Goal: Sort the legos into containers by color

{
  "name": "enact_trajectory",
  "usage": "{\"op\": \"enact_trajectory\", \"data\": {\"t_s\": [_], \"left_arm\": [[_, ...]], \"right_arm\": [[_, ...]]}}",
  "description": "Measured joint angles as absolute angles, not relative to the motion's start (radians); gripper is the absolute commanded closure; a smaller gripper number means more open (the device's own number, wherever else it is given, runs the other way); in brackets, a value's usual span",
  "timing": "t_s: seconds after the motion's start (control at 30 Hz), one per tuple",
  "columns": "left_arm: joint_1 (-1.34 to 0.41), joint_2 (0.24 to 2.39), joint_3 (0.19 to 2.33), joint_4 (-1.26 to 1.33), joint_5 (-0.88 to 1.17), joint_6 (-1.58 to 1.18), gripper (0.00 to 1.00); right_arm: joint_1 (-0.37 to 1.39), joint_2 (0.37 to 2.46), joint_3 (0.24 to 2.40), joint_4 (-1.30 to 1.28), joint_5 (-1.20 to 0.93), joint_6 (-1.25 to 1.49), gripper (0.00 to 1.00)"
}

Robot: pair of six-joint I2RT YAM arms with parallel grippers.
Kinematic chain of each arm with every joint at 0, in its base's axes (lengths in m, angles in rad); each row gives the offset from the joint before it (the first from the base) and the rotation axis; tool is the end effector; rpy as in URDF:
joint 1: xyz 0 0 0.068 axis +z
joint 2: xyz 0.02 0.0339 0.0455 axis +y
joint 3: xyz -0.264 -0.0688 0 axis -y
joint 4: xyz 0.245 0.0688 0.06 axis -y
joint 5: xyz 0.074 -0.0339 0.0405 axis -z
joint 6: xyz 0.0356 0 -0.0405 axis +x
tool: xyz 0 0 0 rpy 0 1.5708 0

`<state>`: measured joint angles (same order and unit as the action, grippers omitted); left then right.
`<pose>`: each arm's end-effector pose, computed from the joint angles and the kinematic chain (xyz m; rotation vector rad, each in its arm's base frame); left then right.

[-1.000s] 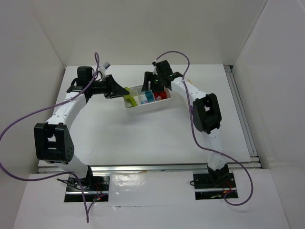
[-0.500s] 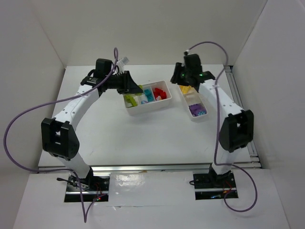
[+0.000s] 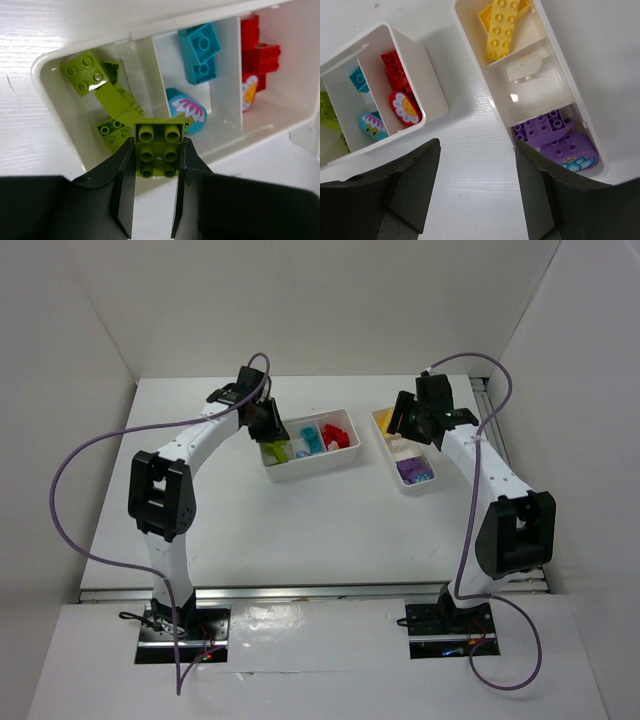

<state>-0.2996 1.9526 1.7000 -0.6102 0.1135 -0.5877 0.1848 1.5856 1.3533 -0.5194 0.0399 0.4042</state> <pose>0.4208 -0.1342 0.2723 -0.3068 2.4803 -0.5246 0.3504 0.0641 0.3046 0.2757 2.3187 0.2496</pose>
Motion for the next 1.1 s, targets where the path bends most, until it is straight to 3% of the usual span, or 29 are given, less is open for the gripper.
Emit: {"op": "enact_trajectory", "data": {"t_s": [0.03,0.1,0.17,0.23,0.27,0.37,0.4,0.43,0.87,1.1], "left_arm": [[-0.308,1.981,1.728,-0.63,0.089,-0.588,0.81],[-0.321,2.019,1.77,-0.653,0.049,-0.588,0.72],[-0.331,2.04,1.791,-0.675,0.021,-0.588,0.5],[-0.336,2.044,1.796,-0.69,0.0,-0.593,0.38],[-0.336,2.044,1.796,-0.697,-0.008,-0.597,0.27],[-0.336,2.044,1.795,-0.71,-0.024,-0.605,0.18],[-0.336,2.044,1.795,-0.713,-0.027,-0.605,0.17],[-0.338,2.043,1.795,-0.715,-0.029,-0.604,0.15],[-0.344,1.858,1.778,-0.772,-0.024,-0.589,0.12],[-0.344,1.62,1.707,-0.724,-0.047,-0.543,0.12]], "right_arm": [[0.184,1.585,1.353,-0.519,0.04,0.403,0.25],[0.18,1.582,1.353,-0.521,0.043,0.405,0.22],[0.176,1.579,1.353,-0.524,0.045,0.403,0.2],[0.173,1.577,1.353,-0.527,0.046,0.404,0.19],[0.17,1.576,1.353,-0.527,0.047,0.404,0.17],[0.167,1.575,1.353,-0.529,0.049,0.404,0.14],[0.167,1.575,1.354,-0.529,0.05,0.404,0.02],[0.167,1.574,1.354,-0.532,0.051,0.405,0.0],[0.15,1.574,1.395,-0.621,0.268,0.46,0.0],[0.148,1.574,1.398,-0.69,0.47,0.53,0.0]]}}
